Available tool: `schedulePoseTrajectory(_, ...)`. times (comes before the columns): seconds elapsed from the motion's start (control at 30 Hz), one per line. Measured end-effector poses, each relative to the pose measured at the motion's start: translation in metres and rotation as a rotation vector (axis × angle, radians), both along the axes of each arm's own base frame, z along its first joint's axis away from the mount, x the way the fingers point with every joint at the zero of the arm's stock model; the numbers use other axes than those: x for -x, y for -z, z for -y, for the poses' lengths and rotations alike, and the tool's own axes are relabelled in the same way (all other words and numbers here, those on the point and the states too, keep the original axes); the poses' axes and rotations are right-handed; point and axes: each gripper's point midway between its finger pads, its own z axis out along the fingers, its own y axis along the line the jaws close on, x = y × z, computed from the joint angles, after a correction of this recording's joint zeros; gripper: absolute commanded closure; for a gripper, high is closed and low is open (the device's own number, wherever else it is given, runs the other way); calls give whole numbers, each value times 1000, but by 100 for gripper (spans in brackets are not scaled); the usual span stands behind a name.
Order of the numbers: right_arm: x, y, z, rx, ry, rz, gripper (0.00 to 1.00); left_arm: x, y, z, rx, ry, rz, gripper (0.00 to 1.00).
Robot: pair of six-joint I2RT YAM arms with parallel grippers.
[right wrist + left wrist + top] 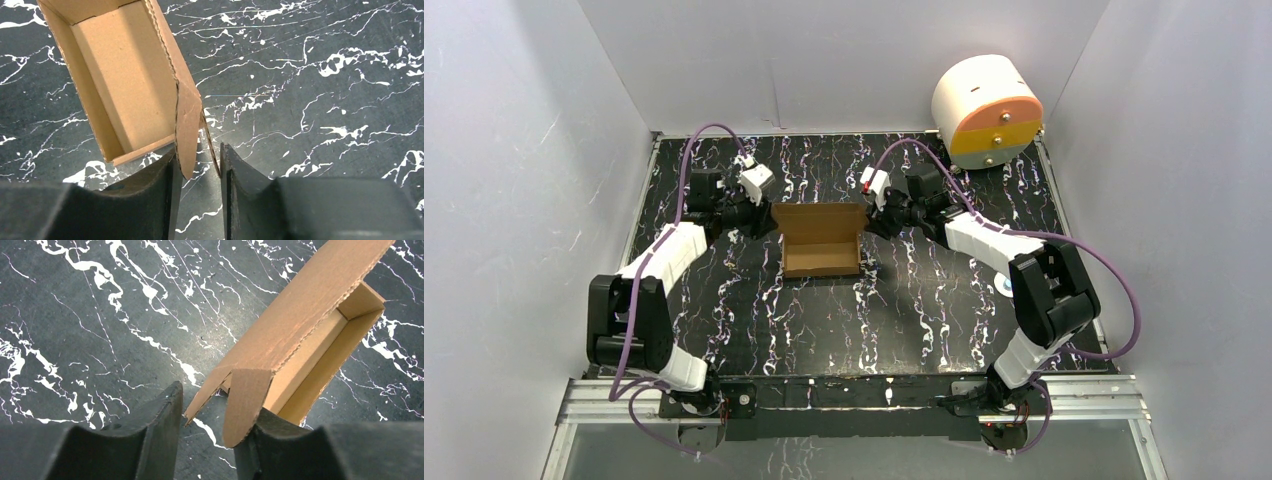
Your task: Fold the paper box
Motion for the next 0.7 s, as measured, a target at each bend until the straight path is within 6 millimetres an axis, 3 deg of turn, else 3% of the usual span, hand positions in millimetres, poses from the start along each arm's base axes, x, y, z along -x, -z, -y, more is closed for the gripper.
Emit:
schedulePoseTrajectory(0.1, 1, 1, 0, -3, 2, -10, 74, -3, -2, 1, 11, -2, -2, 81)
schedulePoseTrajectory(0.3, 1, 1, -1, -20, 47, -54, 94, 0, -4, 5, 55, -37, -45, 87)
schedulePoseTrajectory(0.6, 1, 1, -14, -3, 230, -71, 97, 6, -36, 23, 83, -193, 11, 88)
schedulePoseTrajectory(0.7, -1, 1, -15, 20, 338, -58, 97, 8, -35, 26, 83, -280, 16, 86)
